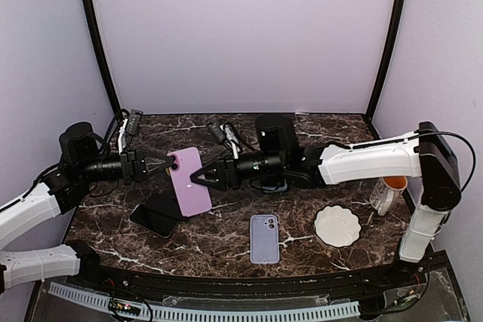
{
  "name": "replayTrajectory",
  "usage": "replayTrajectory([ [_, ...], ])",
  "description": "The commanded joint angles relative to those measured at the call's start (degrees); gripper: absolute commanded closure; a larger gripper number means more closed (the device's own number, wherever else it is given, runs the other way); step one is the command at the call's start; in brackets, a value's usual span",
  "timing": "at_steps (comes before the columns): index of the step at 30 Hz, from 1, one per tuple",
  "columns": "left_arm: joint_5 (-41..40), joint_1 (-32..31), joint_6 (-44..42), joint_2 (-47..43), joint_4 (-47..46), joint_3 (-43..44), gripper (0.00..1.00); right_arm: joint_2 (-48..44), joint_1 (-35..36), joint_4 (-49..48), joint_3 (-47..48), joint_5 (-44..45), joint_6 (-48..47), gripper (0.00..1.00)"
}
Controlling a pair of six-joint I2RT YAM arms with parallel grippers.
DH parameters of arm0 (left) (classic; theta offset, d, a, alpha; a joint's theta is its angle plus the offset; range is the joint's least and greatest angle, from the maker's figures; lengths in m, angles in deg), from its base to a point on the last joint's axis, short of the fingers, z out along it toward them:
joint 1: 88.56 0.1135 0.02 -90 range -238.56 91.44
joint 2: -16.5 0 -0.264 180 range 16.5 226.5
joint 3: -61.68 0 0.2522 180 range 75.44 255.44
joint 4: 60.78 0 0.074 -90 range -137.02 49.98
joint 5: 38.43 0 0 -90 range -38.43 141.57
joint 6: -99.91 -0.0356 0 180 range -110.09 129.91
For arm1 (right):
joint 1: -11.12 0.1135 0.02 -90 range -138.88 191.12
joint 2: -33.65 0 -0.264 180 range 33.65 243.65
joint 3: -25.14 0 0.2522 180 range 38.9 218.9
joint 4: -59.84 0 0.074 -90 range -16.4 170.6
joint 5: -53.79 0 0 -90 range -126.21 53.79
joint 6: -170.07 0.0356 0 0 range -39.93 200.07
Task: Put the phone into the phone case
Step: Pass from the left arm to the right, then pass from the right arm to the left
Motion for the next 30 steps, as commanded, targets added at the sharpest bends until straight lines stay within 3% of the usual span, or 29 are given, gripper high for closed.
replayTrajectory([
  [1,2.03,-2.56,-0.06,1.38,-5.76,2.44,1.00,-0.38,-0.31,-7.23,-1.66,-4.31,2.54,0.76],
  [4,0.61,-3.46,-0.94,1.94,-5.31,3.21,1.00,-2.29,-0.35,-7.76,-2.77,-4.52,2.80,1.00],
  [6,-1.47,-3.89,-2.20,2.67,-2.97,4.04,0.99,-3.55,-0.38,-7.78,-3.20,-4.32,2.94,1.00],
  [7,-3.97,-4.03,-2.77,3.30,-1.79,4.86,0.95,-4.28,-0.43,-7.56,-3.35,-3.80,3.09,1.00],
  [10,-9.19,-4.92,-6.39,4.48,4.87,6.67,0.65,-7.05,-0.44,-5.68,-3.59,1.05,3.66,1.00],
  [11,-12.49,-4.98,-6.93,4.61,6.00,7.50,0.60,-8.15,-0.44,-3.93,-3.48,4.29,3.83,1.00],
  [12,-14.43,-5.10,-7.63,4.53,8.01,8.19,0.51,-9.21,-0.44,-1.20,-3.01,9.20,4.36,1.00],
  [14,-23.69,-5.21,-8.27,4.07,10.85,9.28,0.46,-10.88,-0.44,7.32,-0.72,21.76,7.00,1.00],
  [17,-31.08,-6.15,-10.20,4.67,16.37,11.30,0.45,-11.07,-1.56,26.07,5.55,40.14,16.47,1.00],
  [21,-38.06,-12.22,-14.62,7.14,18.57,14.29,0.45,-14.86,-2.31,21.93,2.36,43.48,23.00,1.00],
  [25,-48.19,-20.30,-20.38,9.59,17.41,15.55,0.45,-17.80,-2.21,20.63,2.10,47.40,22.67,1.00],
  [28,-59.44,-23.78,-20.92,12.32,16.26,16.95,0.47,-18.90,-2.28,23.97,3.79,50.46,23.01,1.00],
  [30,-66.85,-27.89,-26.81,15.65,15.38,19.10,0.47,-19.23,-2.29,26.04,5.57,52.40,22.92,1.00],
])
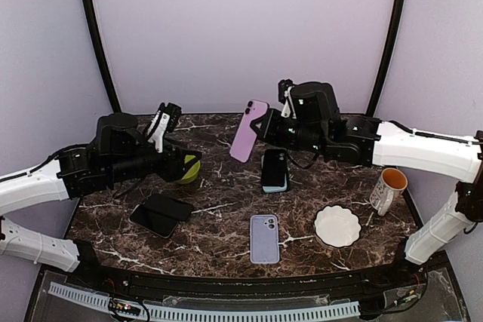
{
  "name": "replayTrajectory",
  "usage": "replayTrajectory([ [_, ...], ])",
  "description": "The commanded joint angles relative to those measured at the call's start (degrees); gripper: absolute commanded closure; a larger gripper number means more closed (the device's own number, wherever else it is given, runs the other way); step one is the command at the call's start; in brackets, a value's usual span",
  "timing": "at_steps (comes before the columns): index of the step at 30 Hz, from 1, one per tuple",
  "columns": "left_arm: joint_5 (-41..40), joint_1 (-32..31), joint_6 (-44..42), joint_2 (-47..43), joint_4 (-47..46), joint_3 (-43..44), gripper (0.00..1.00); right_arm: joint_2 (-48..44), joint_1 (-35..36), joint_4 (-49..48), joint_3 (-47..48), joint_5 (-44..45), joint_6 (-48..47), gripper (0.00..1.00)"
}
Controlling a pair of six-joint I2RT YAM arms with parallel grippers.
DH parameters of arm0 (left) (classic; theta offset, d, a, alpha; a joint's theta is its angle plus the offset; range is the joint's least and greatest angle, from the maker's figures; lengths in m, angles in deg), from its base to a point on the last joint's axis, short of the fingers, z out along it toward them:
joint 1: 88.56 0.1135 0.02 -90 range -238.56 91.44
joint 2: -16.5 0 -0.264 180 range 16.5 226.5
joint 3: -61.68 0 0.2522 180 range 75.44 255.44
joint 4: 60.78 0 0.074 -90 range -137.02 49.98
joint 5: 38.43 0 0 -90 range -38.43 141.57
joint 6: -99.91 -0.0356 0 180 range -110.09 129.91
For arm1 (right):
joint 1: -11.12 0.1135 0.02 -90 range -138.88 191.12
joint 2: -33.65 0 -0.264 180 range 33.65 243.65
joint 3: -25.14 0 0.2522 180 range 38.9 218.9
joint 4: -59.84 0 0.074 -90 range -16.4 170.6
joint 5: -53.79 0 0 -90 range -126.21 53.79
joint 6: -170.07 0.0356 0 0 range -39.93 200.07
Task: Put the phone into the phone case
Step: Pass from the right arm to the left
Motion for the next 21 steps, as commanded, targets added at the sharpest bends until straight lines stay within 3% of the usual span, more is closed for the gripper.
replayTrajectory([
  [1,-20.64,-7.91,-14.63,5.33,-1.99,5.45,0.47,-2.51,0.26,1.43,4.65,7.92,1.22,1.00],
  [3,-34.40,-12.62,-25.09,10.77,-8.69,5.07,0.46,-2.35,0.27,2.37,6.05,8.92,0.34,1.00],
  [5,-42.82,-16.40,-40.53,14.21,-25.01,0.73,0.44,-2.51,0.27,2.17,6.85,8.77,-0.02,1.00],
  [6,-44.54,-18.01,-52.53,15.05,-41.89,-1.38,0.42,-2.63,0.27,1.90,6.97,8.35,-0.17,1.00],
  [7,-45.67,-18.55,-58.12,16.70,-50.72,-5.84,0.42,-2.84,0.23,1.50,7.02,7.99,-0.37,1.00],
  [8,-45.30,-19.07,-66.47,17.44,-67.32,-9.73,0.39,-3.02,0.24,1.24,7.07,7.63,-0.48,1.00],
  [10,-42.65,-19.25,-74.47,19.19,-81.67,-12.94,0.35,-3.33,0.23,1.17,7.20,6.98,-0.68,1.00],
  [15,-34.19,-19.43,-83.35,23.42,-88.99,-14.84,0.23,-3.97,0.25,0.13,5.89,5.12,-0.22,1.00],
  [19,-34.23,-19.37,-97.60,32.09,-103.59,-15.21,0.16,-4.17,0.27,-0.22,5.30,4.53,0.34,1.00],
  [21,-33.97,-19.41,-102.19,35.56,-104.59,-14.22,0.15,-4.04,0.25,-0.58,5.23,4.06,0.67,1.00],
])
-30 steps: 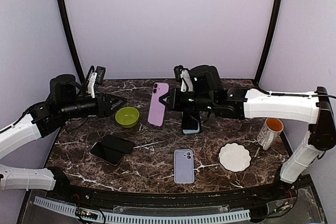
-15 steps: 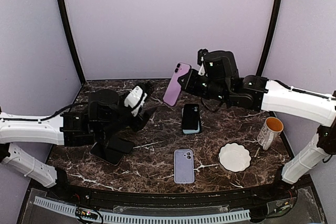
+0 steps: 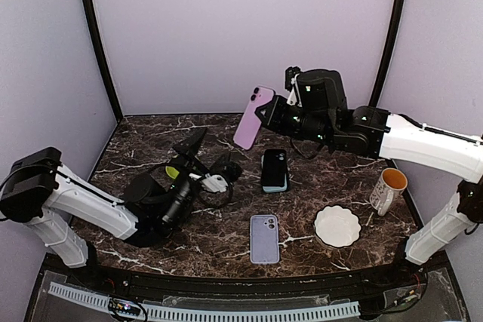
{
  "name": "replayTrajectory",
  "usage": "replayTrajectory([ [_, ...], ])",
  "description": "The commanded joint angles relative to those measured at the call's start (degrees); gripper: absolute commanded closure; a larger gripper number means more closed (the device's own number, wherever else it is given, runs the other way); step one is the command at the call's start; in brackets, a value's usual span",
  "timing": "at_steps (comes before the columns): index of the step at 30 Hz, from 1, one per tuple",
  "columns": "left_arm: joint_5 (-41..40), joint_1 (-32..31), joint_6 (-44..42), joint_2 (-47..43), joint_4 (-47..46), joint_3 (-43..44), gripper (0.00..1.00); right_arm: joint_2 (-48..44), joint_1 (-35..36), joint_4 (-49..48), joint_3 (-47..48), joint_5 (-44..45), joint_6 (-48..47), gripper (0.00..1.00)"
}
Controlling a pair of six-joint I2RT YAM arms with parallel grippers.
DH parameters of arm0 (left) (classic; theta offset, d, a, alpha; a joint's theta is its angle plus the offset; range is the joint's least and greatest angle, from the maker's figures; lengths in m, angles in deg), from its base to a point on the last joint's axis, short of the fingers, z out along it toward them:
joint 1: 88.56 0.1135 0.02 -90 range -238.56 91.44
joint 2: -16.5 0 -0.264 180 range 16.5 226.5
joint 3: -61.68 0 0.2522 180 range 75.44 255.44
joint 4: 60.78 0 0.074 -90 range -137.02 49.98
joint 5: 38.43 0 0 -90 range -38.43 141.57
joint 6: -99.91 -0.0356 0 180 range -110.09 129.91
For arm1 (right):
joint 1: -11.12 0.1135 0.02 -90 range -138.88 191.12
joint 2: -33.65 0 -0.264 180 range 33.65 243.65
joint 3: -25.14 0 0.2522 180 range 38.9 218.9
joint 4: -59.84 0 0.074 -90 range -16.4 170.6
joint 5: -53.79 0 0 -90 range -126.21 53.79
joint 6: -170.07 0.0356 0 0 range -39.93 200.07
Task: Put the phone into the phone case
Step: Pass from the right arm to the left
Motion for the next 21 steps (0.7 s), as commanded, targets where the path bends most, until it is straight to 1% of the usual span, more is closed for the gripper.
replayTrajectory([
  [1,2.03,-0.29,-16.72,7.46,-16.42,0.49,0.15,-2.11,0.27,-5.23,0.59,-1.39,0.98,1.00],
  [5,2.16,-0.33,-17.82,9.89,-16.53,1.82,0.15,-1.50,0.26,-4.89,1.79,-2.40,1.16,1.00],
  [9,1.59,-0.21,-17.33,9.82,-14.18,3.25,0.16,-1.83,0.40,-6.22,0.11,-3.43,2.43,1.00],
  [11,0.63,-0.09,-17.00,10.28,-13.12,4.69,0.19,-1.52,0.65,-7.07,-0.80,-4.54,3.33,1.00],
  [14,0.23,0.10,-17.87,12.35,-12.25,6.23,0.25,-1.06,1.06,-8.49,-2.20,-5.61,4.73,1.00],
  [16,0.49,0.15,-18.60,13.80,-12.95,6.37,0.31,-0.85,1.35,-8.97,-2.43,-6.21,5.12,1.00],
  [17,0.41,0.22,-19.41,14.26,-14.25,6.49,0.37,-0.57,1.54,-8.85,-2.27,-6.25,5.07,1.00],
  [18,0.13,0.38,-19.87,14.97,-14.93,6.77,0.42,-0.29,1.65,-8.54,-2.06,-6.28,5.05,1.00],
  [19,-0.04,0.51,-20.53,15.24,-15.88,7.00,0.49,-0.19,1.64,-8.19,-1.91,-6.36,5.05,1.00],
  [21,-0.41,0.62,-20.52,15.52,-15.21,7.60,0.53,-0.15,1.66,-8.56,-2.09,-6.74,5.38,1.00],
])
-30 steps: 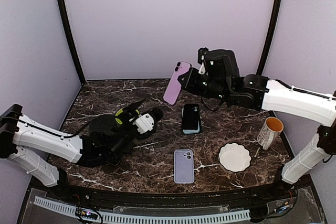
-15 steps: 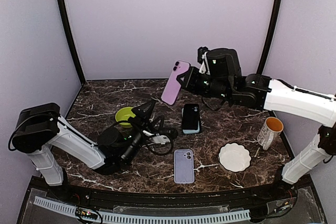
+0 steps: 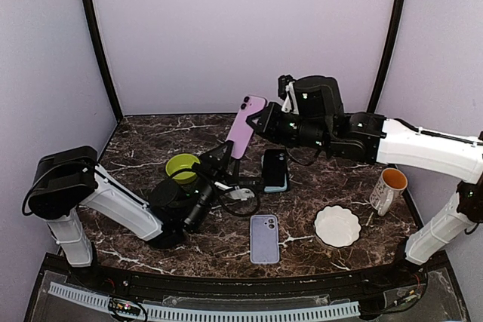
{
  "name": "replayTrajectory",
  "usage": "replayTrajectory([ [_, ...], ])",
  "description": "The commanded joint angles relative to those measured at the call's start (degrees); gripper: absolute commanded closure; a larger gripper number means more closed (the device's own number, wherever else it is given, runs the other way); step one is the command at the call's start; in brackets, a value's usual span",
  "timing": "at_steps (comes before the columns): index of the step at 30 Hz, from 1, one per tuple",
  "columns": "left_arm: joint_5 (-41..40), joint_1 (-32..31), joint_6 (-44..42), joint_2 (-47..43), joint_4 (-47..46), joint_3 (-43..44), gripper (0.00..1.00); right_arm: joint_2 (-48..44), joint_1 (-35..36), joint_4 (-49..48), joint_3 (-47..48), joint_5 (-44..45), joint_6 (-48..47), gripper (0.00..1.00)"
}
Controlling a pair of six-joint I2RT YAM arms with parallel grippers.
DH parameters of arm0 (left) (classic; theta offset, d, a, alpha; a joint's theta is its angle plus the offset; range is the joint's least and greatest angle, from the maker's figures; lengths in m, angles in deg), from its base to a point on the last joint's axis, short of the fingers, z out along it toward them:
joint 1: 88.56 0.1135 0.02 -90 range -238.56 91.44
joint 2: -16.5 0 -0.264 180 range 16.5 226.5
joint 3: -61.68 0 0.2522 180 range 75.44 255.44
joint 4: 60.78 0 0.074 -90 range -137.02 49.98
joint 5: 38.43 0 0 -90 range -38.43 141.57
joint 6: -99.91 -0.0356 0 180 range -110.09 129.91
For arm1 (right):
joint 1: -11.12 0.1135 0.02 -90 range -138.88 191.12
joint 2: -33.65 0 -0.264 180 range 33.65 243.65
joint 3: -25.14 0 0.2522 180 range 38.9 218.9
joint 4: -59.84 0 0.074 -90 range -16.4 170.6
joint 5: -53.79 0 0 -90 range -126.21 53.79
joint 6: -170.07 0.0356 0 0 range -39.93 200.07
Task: Put the phone into the phone case
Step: Pass from the right arm to the left
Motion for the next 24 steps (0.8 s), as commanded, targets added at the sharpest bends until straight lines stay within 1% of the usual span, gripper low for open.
replayTrajectory([
  [1,-1.33,0.54,-1.54,0.40,-6.62,1.92,0.53,-0.34,0.55,-6.27,-0.10,-1.33,1.31,1.00],
  [4,-1.93,0.63,-0.12,0.09,-5.58,2.26,0.53,0.06,0.56,-6.82,0.22,-2.20,1.47,1.00],
  [6,-2.51,0.64,0.06,-0.10,-5.74,2.46,0.60,0.33,0.53,-6.64,0.25,-2.61,1.54,1.00],
  [9,-3.01,0.64,-0.06,-0.08,-5.78,2.71,0.74,0.37,0.54,-6.78,-0.24,-2.82,1.96,1.00],
  [12,-3.50,0.66,-0.77,0.50,-6.15,3.08,0.83,0.45,0.51,-6.86,-0.40,-3.02,2.09,1.00],
  [13,-3.74,0.65,-0.85,0.61,-6.49,3.24,0.89,0.41,0.51,-6.89,-0.48,-3.06,2.16,1.00],
  [16,-4.53,0.64,-0.84,1.01,-6.69,3.87,1.00,0.39,0.57,-7.21,-0.75,-3.02,2.26,1.00],
  [22,-5.50,0.49,-1.86,1.54,-7.59,5.99,1.00,0.05,0.53,-7.42,-0.34,-3.01,0.84,0.99],
  [23,-5.57,0.40,-1.87,1.47,-7.97,6.38,1.00,-0.10,0.56,-7.42,-0.39,-3.00,0.52,0.94],
  [24,-5.69,0.30,-1.77,1.21,-8.12,6.56,1.00,-0.26,0.55,-8.52,-0.45,-3.00,0.13,0.85],
])
